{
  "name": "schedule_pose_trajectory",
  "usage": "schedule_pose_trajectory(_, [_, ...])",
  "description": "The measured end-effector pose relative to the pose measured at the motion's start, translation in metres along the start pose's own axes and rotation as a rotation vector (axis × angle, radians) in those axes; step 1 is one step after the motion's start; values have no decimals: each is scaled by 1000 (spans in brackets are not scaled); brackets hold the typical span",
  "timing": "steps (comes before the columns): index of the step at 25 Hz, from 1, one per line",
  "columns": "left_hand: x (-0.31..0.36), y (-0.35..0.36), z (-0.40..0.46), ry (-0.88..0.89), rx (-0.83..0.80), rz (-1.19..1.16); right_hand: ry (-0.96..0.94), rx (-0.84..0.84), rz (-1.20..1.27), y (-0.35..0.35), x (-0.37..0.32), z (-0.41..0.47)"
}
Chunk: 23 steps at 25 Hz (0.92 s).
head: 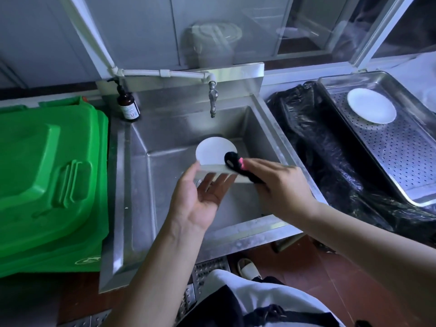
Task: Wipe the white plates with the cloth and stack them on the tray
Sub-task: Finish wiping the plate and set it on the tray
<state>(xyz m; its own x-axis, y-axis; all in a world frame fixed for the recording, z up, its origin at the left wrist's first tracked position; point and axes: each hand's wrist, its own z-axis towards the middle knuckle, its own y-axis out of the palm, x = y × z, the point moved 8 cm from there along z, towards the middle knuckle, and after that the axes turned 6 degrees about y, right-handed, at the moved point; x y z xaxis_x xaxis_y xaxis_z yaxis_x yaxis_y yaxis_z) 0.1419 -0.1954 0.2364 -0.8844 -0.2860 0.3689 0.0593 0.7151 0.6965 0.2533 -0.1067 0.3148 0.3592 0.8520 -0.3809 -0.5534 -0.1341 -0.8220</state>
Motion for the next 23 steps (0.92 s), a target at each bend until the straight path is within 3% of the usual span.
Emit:
schedule_pose_trajectory(2, [2,-2,14,1,-54,203,476,0,186,14,43,7])
schedule_pose_trajectory(4, [18,-13,28,154,-63,544,1080,-37,606,54,94,-25])
schedule_pose_trajectory(5, [34,-24,33,292,-19,652,1296,-27,806,74,107,-49])
schedule_pose_trajectory(7, [61,-50,37,512,30,782,1527,-16,1061,102,116,-87])
schedule_pose_trajectory(9, [58,-72,39,457,-59,825,1609,-44,1219,117,111,-109])
schedule_pose_trajectory(12, [18,-67,29,166,-359,627,1625,-48,1390,119,104,-117])
schedule_pose_trajectory(14, [10,-54,23,171,-462,637,1594,-78,1391,117,105,-118])
schedule_pose_trajectory(20, [8,-39,26,227,-456,655,1557,-144,1212,96,109,-115])
schedule_pose_trajectory(23, [5,-35,25,229,-457,652,1510,116,917,58,127,-103])
